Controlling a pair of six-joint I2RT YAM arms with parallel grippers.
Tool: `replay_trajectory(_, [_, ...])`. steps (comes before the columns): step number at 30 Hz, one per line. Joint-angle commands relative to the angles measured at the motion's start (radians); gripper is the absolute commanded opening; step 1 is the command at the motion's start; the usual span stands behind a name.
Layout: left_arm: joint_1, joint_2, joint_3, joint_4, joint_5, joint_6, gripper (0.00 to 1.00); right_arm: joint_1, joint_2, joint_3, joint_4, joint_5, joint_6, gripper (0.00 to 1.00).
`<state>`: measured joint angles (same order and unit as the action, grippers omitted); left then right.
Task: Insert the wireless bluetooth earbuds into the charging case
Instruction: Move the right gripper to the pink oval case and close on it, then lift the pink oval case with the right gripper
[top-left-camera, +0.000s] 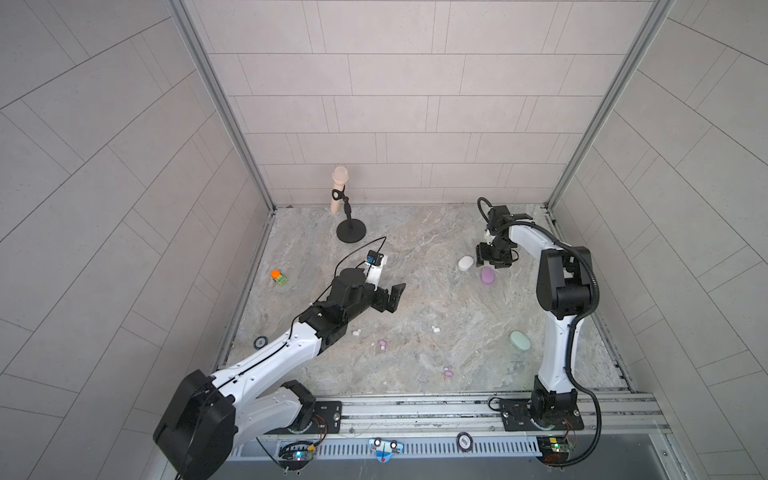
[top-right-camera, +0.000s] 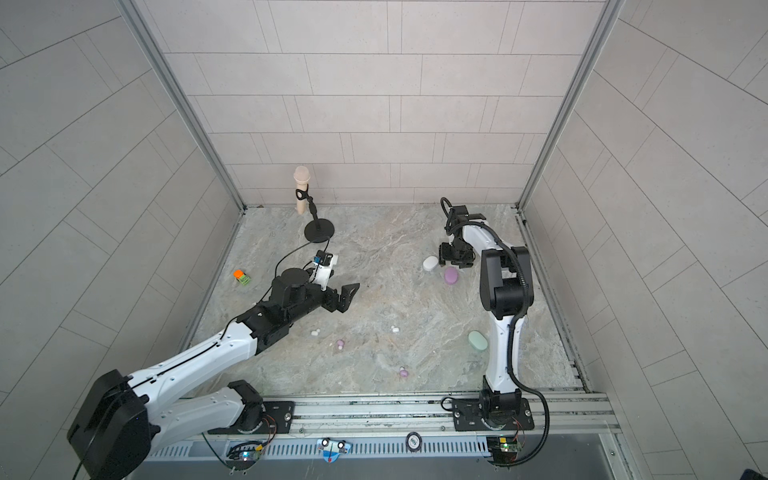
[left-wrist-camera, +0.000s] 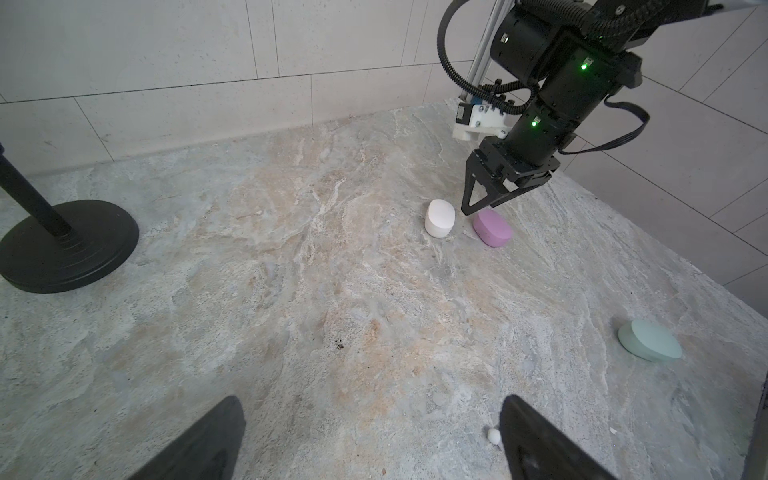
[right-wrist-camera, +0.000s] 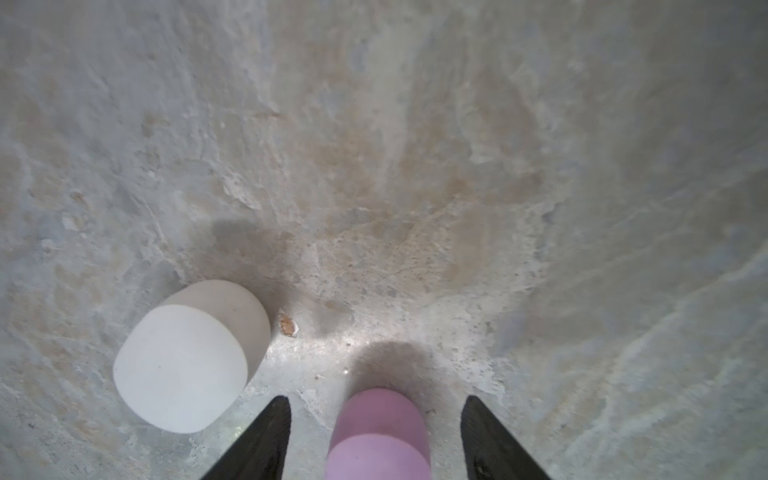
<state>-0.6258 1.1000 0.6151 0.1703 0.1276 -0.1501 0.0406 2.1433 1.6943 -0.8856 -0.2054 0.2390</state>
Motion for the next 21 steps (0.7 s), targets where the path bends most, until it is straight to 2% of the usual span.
replay_trajectory(1, [0.005, -0.02, 0.013, 0.006, 0.006, -0.002, 1.0, 0.007, 0.015, 0.007, -0.046, -0.065, -0.038, 0.67])
replay_trajectory(9, [0.004, -0.029, 0.013, 0.0, 0.004, -0.004, 1.0, 0.036, -0.028, -0.041, -0.055, -0.1, -0.055, 0.53])
replay_trajectory(14, [0.005, -0.039, 0.012, -0.005, 0.003, -0.003, 1.0, 0.082, -0.064, -0.109, -0.062, -0.093, -0.071, 0.47])
replay_trajectory(21, [0.005, -0.046, 0.013, -0.009, 0.005, -0.003, 1.0, 0.166, -0.132, -0.219, -0.074, -0.047, -0.095, 0.45])
